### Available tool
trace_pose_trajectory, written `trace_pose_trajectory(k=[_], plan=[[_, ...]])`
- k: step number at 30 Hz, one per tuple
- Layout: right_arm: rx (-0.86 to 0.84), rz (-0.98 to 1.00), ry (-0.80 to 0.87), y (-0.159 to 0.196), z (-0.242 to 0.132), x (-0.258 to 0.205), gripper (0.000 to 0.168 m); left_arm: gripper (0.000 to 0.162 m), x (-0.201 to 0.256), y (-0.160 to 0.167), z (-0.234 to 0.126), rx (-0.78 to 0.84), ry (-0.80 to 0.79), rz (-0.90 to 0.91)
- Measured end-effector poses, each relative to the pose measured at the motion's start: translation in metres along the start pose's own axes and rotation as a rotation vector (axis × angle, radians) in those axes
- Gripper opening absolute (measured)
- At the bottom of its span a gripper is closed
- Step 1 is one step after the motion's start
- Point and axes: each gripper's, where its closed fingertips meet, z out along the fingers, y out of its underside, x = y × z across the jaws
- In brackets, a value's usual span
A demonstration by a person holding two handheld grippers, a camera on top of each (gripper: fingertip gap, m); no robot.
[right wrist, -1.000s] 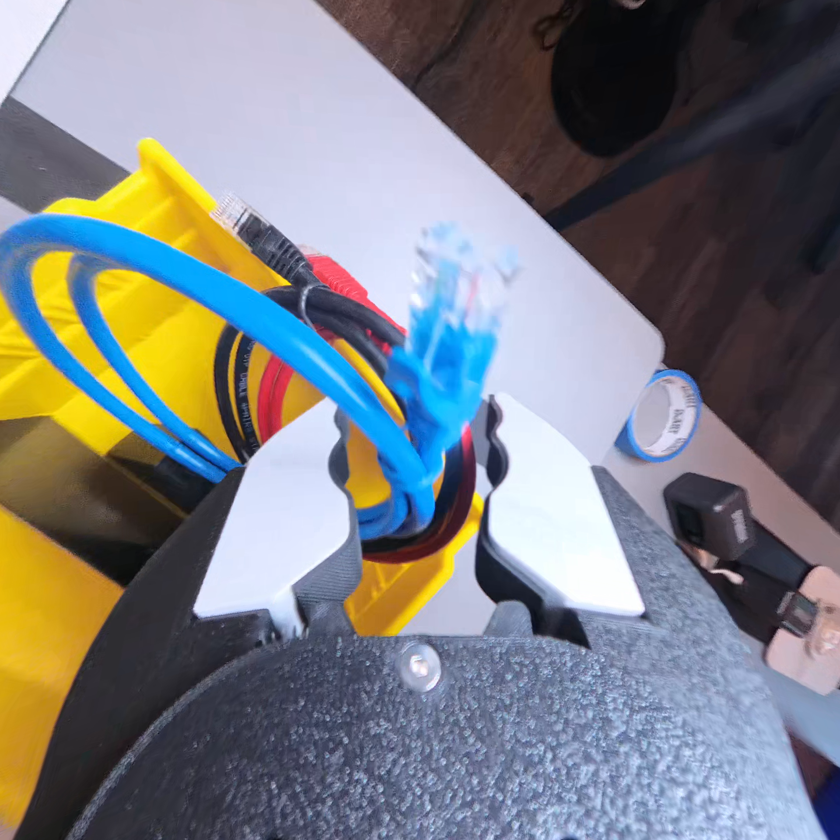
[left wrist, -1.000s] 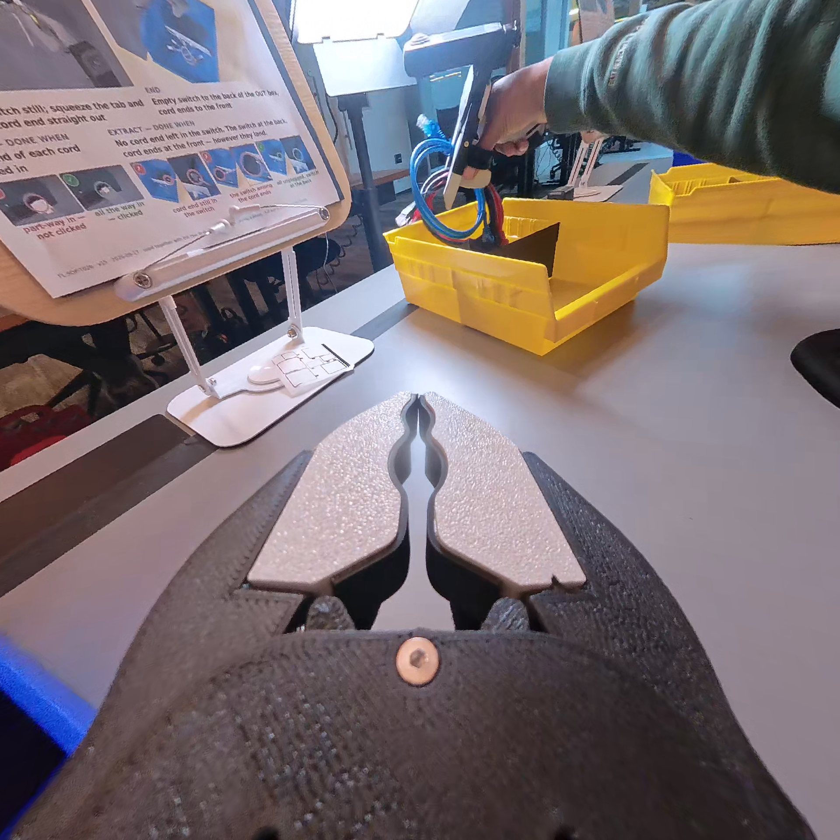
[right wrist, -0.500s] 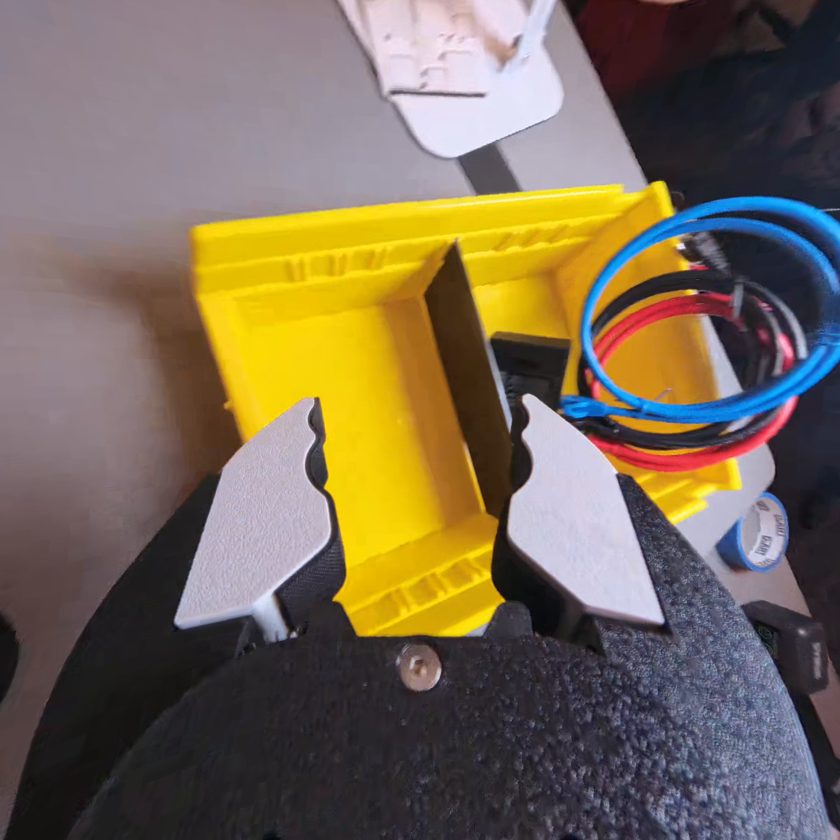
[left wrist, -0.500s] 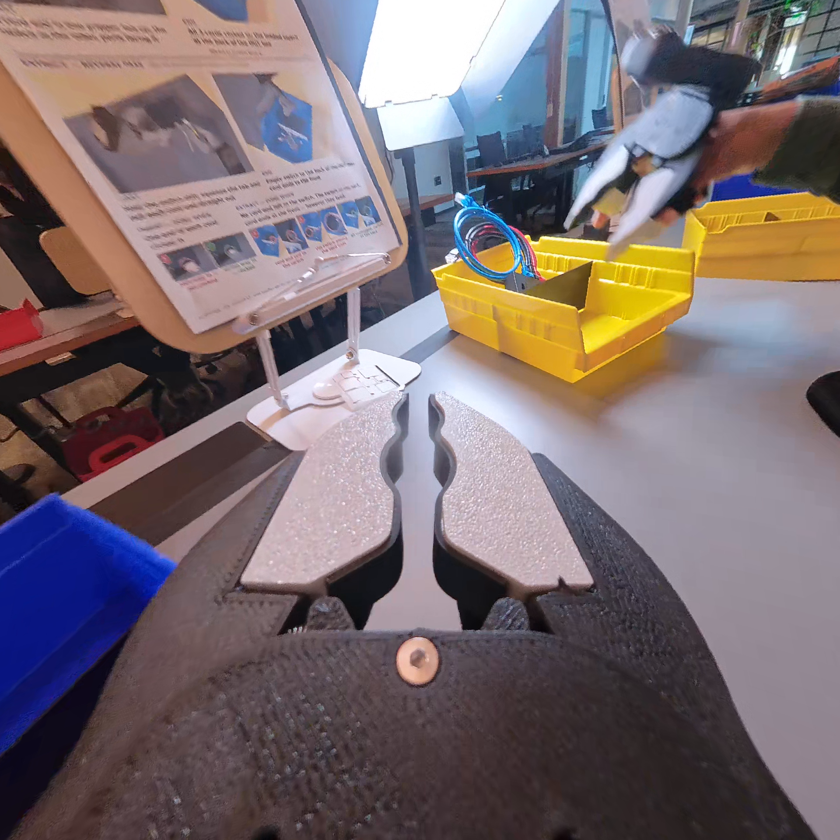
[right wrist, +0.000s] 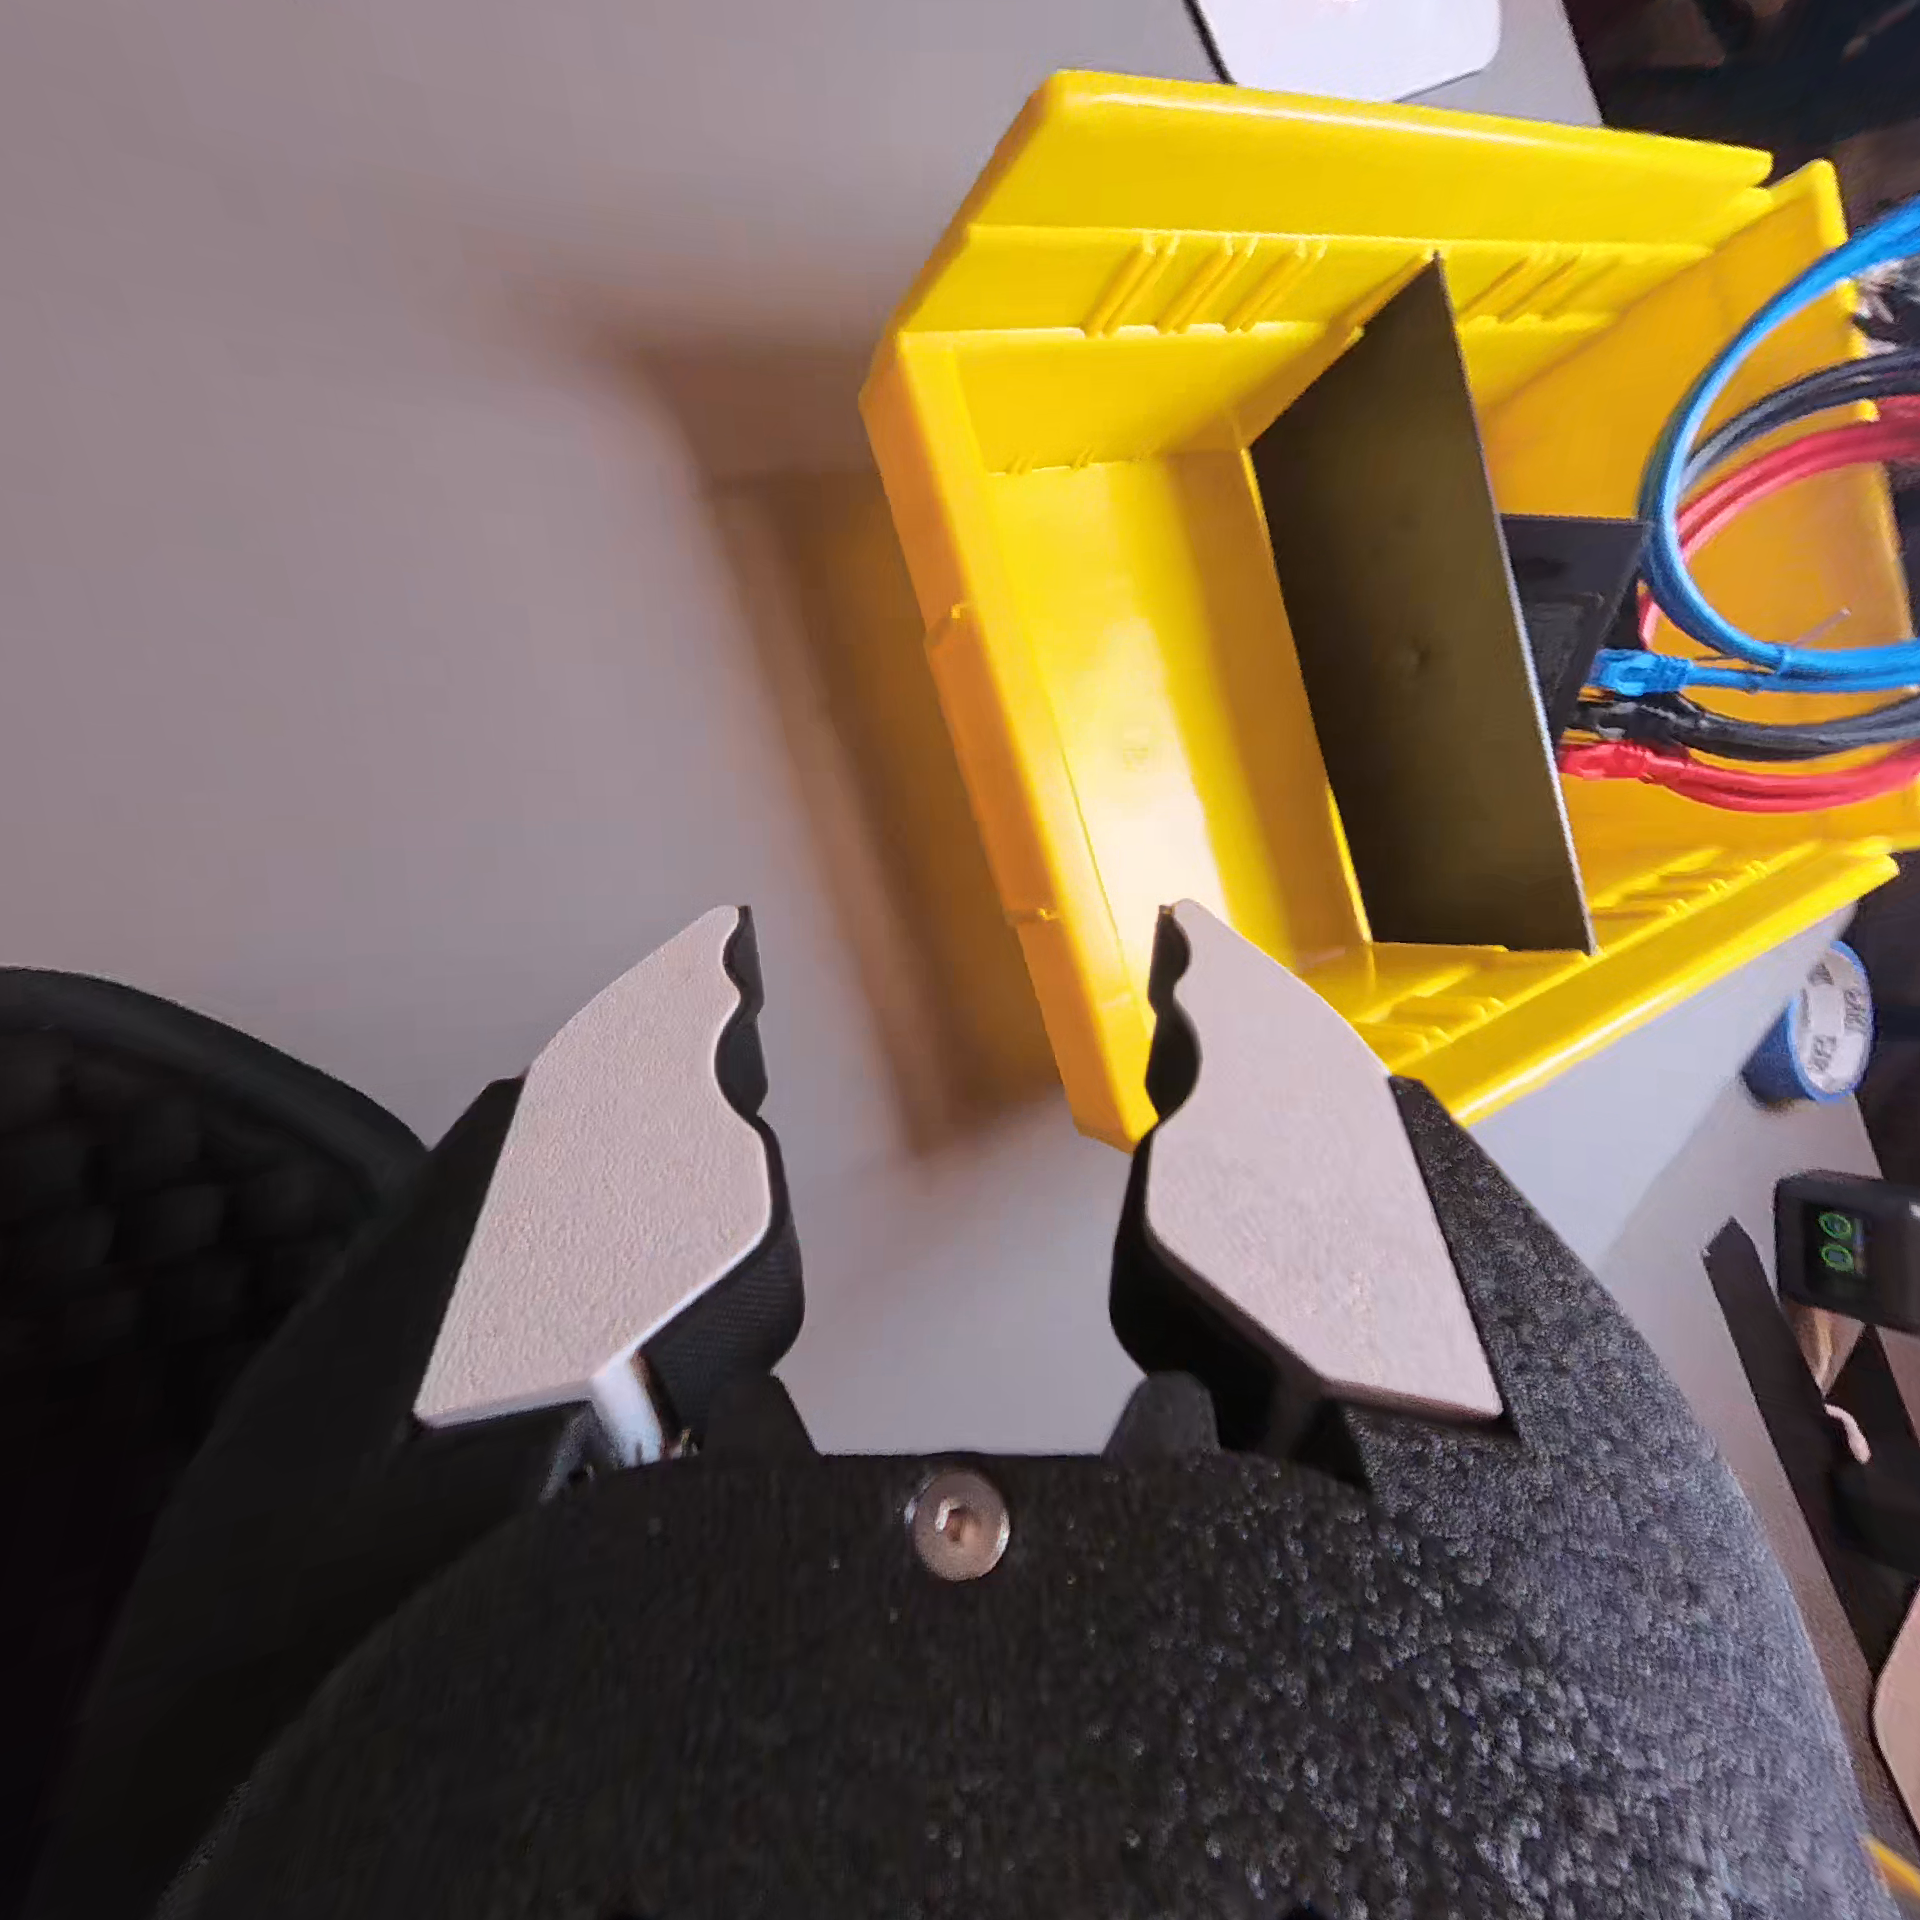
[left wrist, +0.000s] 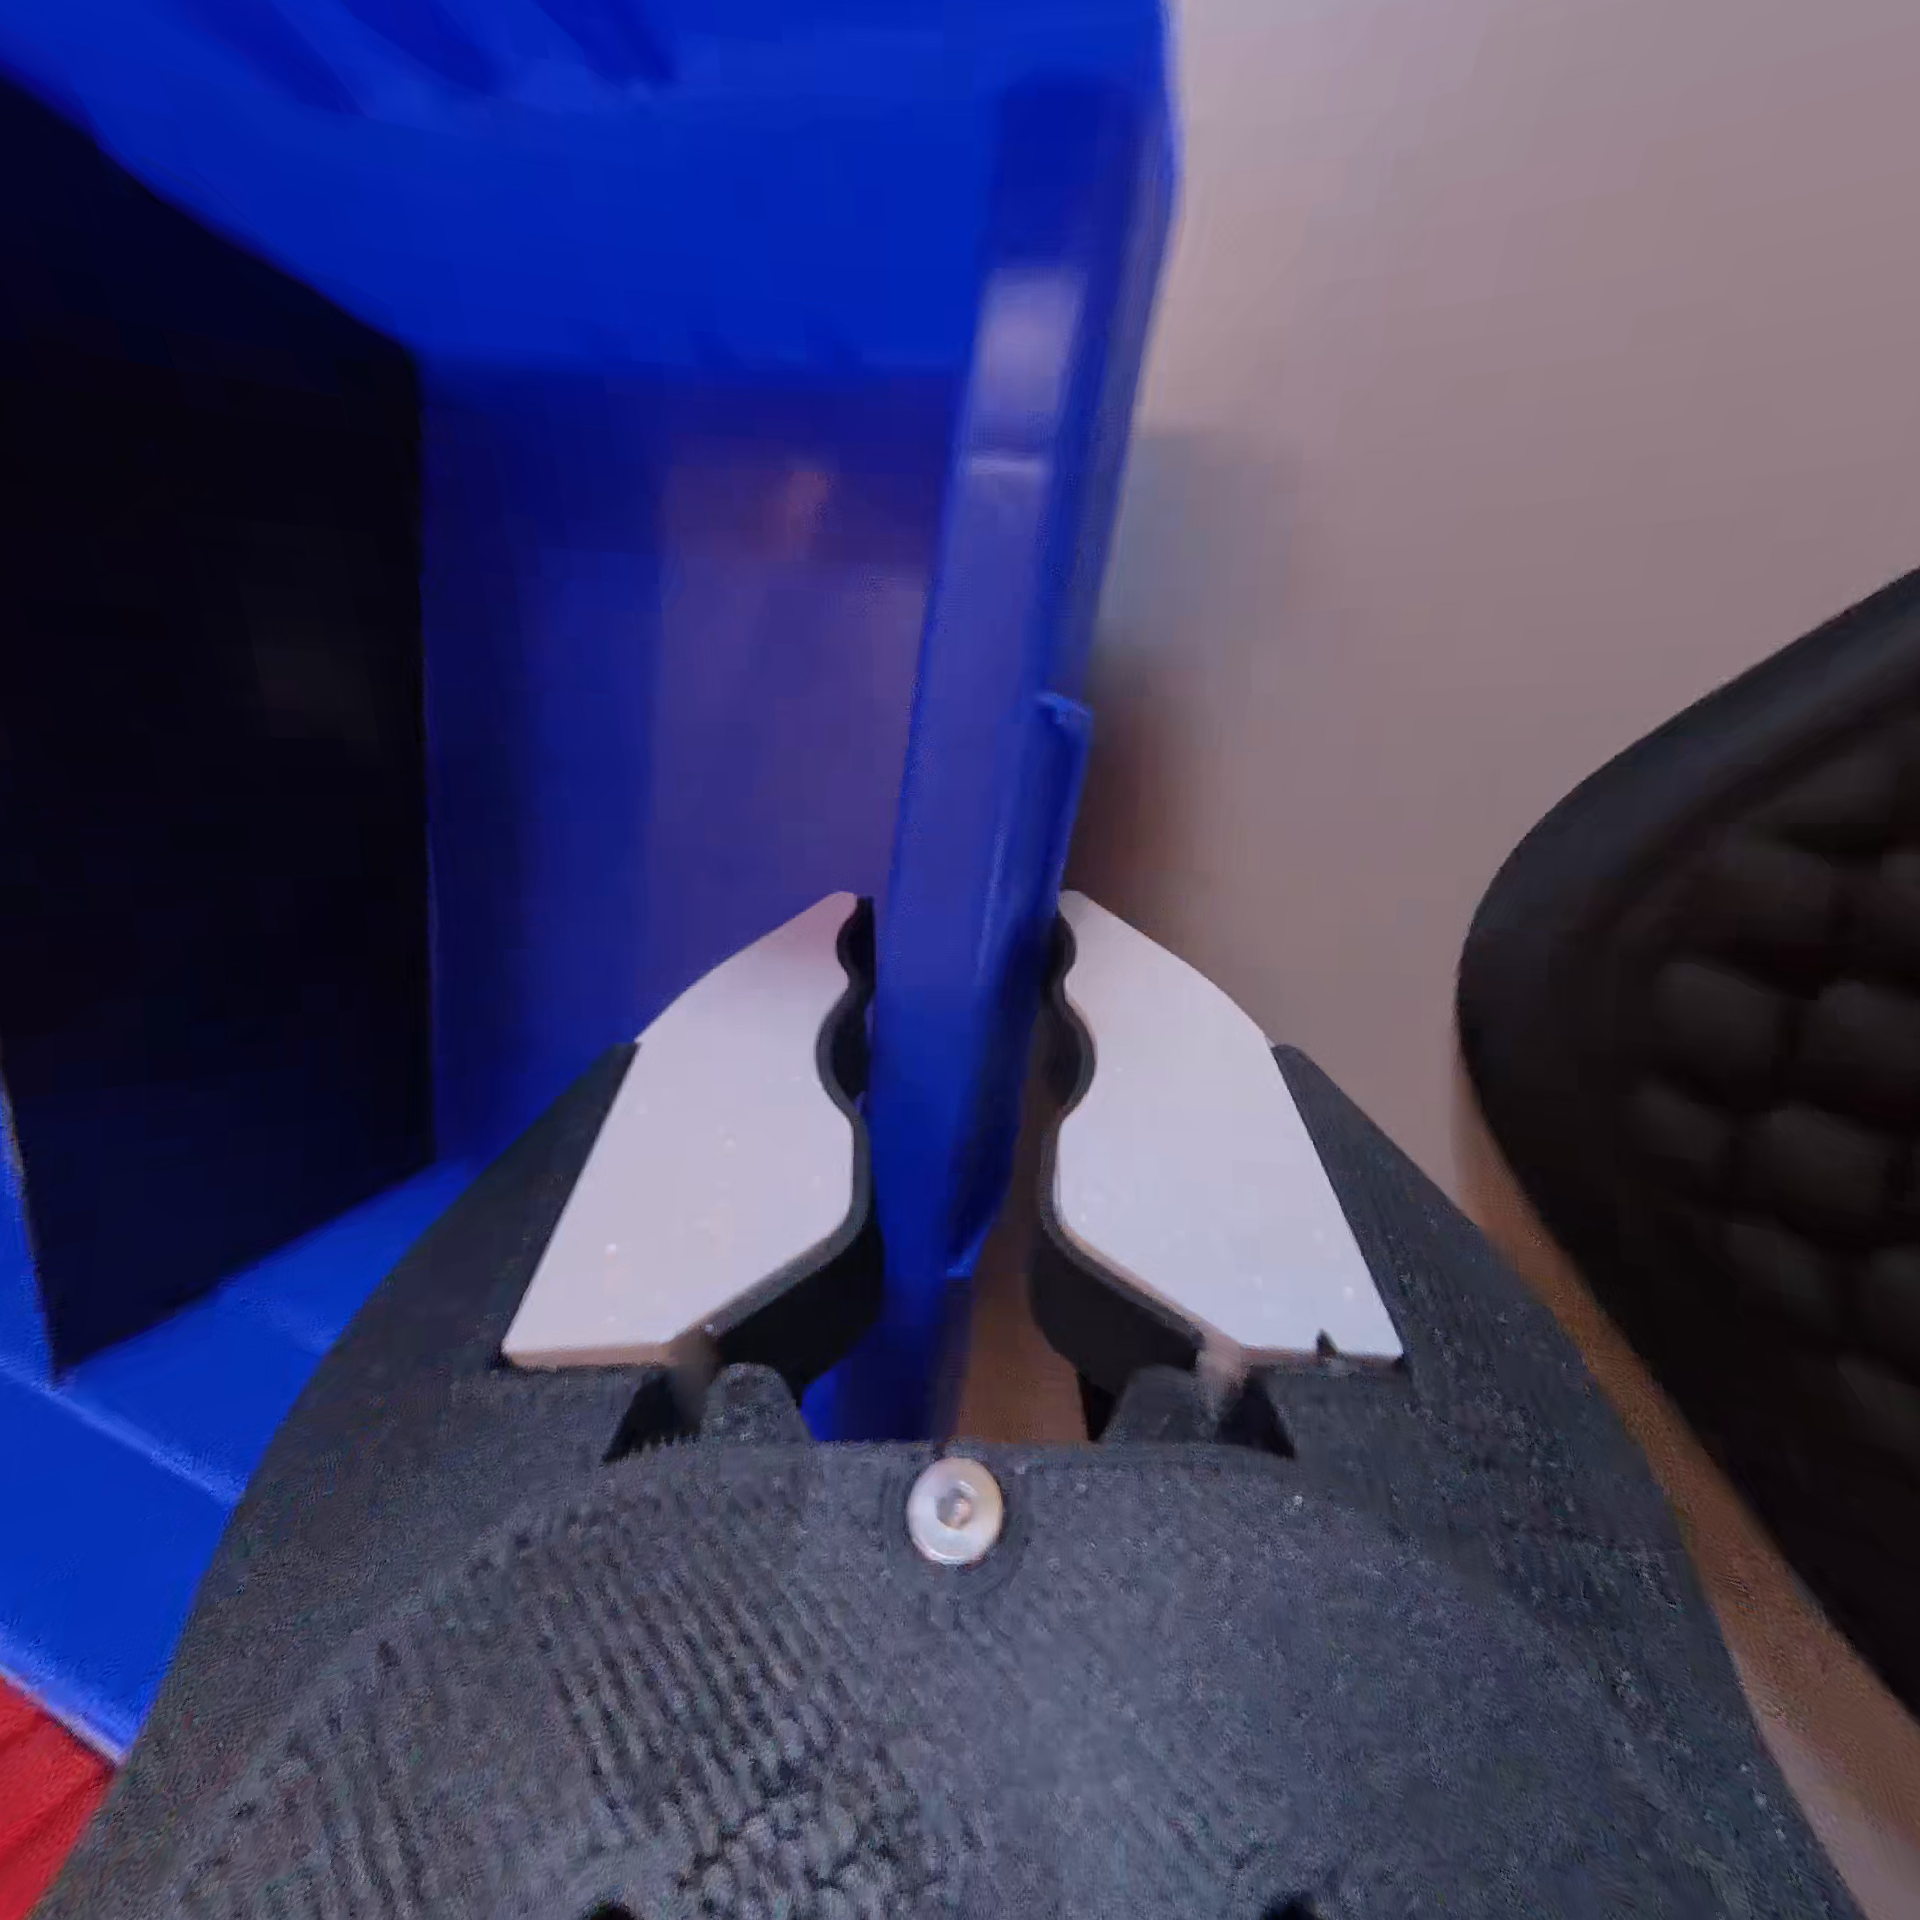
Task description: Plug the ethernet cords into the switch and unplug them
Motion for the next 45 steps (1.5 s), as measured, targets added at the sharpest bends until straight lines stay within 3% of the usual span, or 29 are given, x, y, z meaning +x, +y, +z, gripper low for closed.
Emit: trace_pose_trajectory(k=[1,9,14,15,16,17,18,21,24,27,31,34,35,38,41,45], plan=[[-0.002,0.024,0.039,0.002,-0.002,0.006,0.072,0.029,0.005,-0.009,0.001,-0.012,-0.019,0.025],[-0.034,0.331,0.297,0.043,-0.008,0.055,0.075,0.029,0.070,-0.100,0.012,0.094,0.028,0.254],[0.056,0.612,0.222,0.052,0.017,0.063,0.074,0.035,0.072,-0.148,0.025,0.180,-0.011,0.381],[0.060,0.660,0.194,0.053,0.026,0.063,0.071,0.044,0.068,-0.152,0.025,0.193,-0.036,0.366],[0.046,0.690,0.183,0.058,0.035,0.064,0.057,0.052,0.067,-0.155,0.022,0.208,-0.031,0.311],[0.063,0.724,0.221,0.061,0.038,0.071,0.029,0.052,0.071,-0.163,0.013,0.275,0.002,0.245],[0.078,0.706,0.228,0.062,0.039,0.074,0.019,0.052,0.077,-0.172,-0.002,0.369,0.036,0.178],[0.011,0.638,0.283,0.060,0.034,0.062,0.015,0.051,0.104,-0.191,-0.051,0.607,0.134,-0.004],[-0.002,0.568,0.252,0.040,0.027,0.023,0.018,0.050,0.150,-0.206,-0.078,0.734,0.190,-0.021],[0.024,0.514,0.222,0.022,0.018,-0.018,0.019,0.049,0.188,-0.222,-0.080,0.731,0.193,-0.005],[0.087,0.498,0.195,0.007,0.006,-0.064,0.016,0.059,0.198,-0.249,-0.062,0.734,0.207,-0.198],[0.149,0.479,0.180,-0.005,-0.004,-0.095,0.012,0.078,0.209,-0.268,-0.041,0.758,0.289,-0.344],[0.171,0.469,0.175,-0.010,-0.008,-0.106,0.011,0.070,0.214,-0.272,-0.038,0.771,0.304,-0.367],[0.218,0.397,0.240,-0.015,-0.019,-0.130,0.012,0.047,0.205,-0.263,-0.036,0.741,0.148,-0.329],[0.283,0.403,0.296,-0.021,-0.030,-0.152,0.013,0.023,0.193,-0.255,-0.064,0.838,0.045,-0.303],[0.398,0.421,0.338,-0.038,-0.049,-0.156,0.011,0.019,0.192,-0.250,-0.107,0.894,-0.066,-0.213]])
